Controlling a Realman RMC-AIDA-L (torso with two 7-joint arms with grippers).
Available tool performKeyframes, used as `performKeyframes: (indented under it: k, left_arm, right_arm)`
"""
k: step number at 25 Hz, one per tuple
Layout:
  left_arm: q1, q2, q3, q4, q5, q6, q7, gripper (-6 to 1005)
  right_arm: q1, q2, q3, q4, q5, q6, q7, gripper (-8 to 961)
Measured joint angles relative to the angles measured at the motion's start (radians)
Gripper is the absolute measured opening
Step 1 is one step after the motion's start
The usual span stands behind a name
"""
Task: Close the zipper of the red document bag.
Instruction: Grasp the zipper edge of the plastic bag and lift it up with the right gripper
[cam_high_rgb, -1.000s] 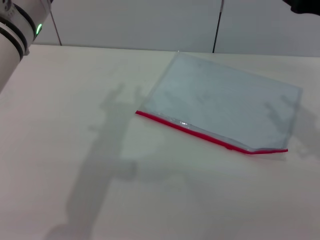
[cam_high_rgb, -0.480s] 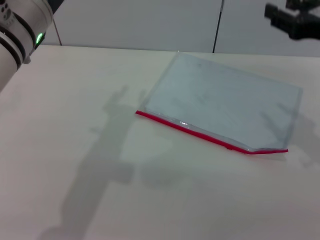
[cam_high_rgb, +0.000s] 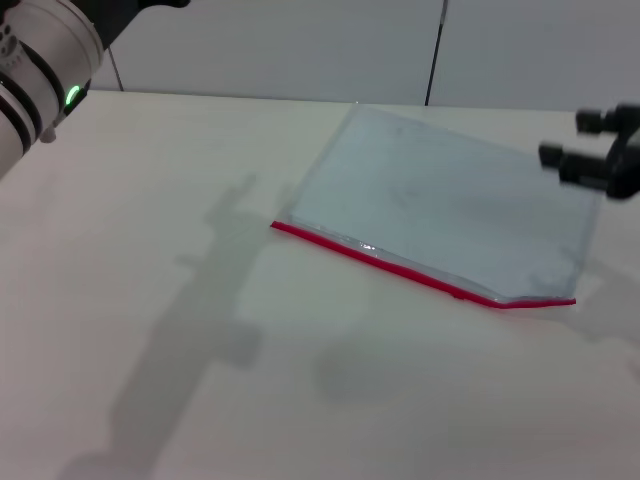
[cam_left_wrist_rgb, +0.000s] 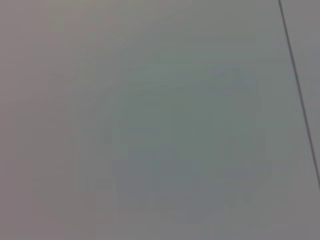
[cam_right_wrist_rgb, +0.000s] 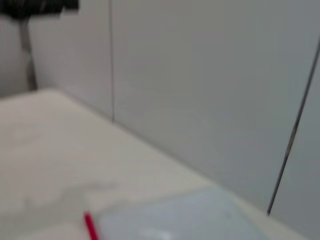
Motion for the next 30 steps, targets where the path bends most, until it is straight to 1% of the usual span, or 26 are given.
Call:
performKeyframes:
  k: [3,8,11,17,19,24,30]
  left_arm:
    - [-0.004,-0.001,-0.004,-0.004,0.001,-0.015,0.001,508]
    - [-0.009,-0.003,-0.005,-0.025,0.004,-0.017,0.004,508]
    - [-0.010,-0.002,-0.005,-0.027,0.005,-0.017,0.004,507]
    - [-0.010,0.000,-0.006,-0.028,0.013,-0.015,0.007,507]
    - [-0.010,0.001,-0.007,-0.029,0.013,-0.012,0.008,507]
    - [-0.009,0.002,-0.007,-0.030,0.014,-0.010,0.011,507]
    - [-0.009,0.002,-0.007,-0.030,0.015,-0.008,0.019,507]
  right_arm:
    - [0.013,0.004,-0.022,0.015,-0.067,-0.027,0.002,593]
    - [0.042,0.002,-0.054,0.066,-0.090,-0.101,0.001,600]
    - [0.046,0.001,-0.055,0.064,-0.105,-0.147,0.000,612]
    - [0.056,0.003,-0.071,0.063,-0.223,-0.198,-0.006,640]
    - [0.062,0.003,-0.086,0.084,-0.258,-0.188,-0.053,646]
    - [0.072,0.003,-0.089,0.119,-0.269,-0.172,-0.115,649]
    - [0.077,0.005,-0.122,0.168,-0.323,-0.111,-0.170,657]
